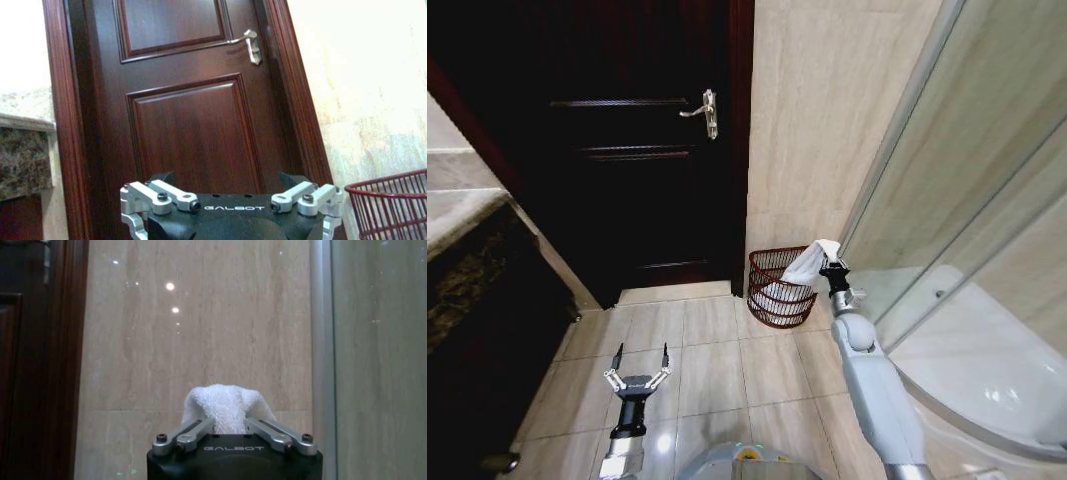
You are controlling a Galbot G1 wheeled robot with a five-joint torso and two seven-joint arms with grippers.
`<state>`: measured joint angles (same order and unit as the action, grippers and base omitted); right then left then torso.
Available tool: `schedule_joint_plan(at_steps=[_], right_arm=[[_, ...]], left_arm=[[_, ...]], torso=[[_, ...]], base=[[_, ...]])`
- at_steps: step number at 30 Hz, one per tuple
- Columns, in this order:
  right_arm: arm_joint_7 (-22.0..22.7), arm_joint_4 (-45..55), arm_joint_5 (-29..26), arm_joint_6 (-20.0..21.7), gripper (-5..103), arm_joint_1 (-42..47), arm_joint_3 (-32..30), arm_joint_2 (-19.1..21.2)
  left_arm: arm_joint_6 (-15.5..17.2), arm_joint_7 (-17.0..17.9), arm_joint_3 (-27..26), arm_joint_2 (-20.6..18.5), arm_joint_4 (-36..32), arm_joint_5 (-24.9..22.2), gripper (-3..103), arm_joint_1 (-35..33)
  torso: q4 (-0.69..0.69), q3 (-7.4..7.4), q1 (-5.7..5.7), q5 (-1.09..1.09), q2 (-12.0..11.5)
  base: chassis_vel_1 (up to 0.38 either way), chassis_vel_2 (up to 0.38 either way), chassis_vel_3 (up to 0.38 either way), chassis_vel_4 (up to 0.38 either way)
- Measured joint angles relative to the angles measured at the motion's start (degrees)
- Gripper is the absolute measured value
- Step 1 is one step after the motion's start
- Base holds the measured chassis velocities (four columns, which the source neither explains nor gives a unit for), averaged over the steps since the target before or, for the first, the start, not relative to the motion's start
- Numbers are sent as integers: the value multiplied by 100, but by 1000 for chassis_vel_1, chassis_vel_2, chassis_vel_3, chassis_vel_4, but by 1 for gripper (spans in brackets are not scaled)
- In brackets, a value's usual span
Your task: Discard the used towel into the hamper.
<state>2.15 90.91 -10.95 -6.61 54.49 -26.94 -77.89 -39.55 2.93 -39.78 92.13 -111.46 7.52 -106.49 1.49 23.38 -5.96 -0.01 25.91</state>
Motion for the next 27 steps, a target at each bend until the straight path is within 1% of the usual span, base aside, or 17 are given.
schedule_joint_plan(at_steps=[13, 20, 23, 27], right_arm=[[17, 31, -41, -47, 5, 81, 4, 19], [31, 323, -66, -35, 5, 369, -34, 63], [47, 569, -74, -26, 5, 675, -51, 86], [56, 673, -73, -27, 5, 835, -63, 67]], left_arm=[[3, -20, 1, 0, -4, 50, 100, -7], [25, -31, 1, 0, -4, 64, 100, 14], [32, -42, 7, 1, -2, 66, 100, 22], [33, -43, 12, 1, 6, 66, 100, 28]], torso=[[0, 10, -6, 1, 19], [0, 13, -9, 1, 25], [-1, 14, -10, 1, 28], [-1, 15, -10, 0, 29]], base=[[-73, 85, 81, -84], [-59, 56, 60, -63], [-63, 33, 71, -50], [-46, 33, 58, -49]])
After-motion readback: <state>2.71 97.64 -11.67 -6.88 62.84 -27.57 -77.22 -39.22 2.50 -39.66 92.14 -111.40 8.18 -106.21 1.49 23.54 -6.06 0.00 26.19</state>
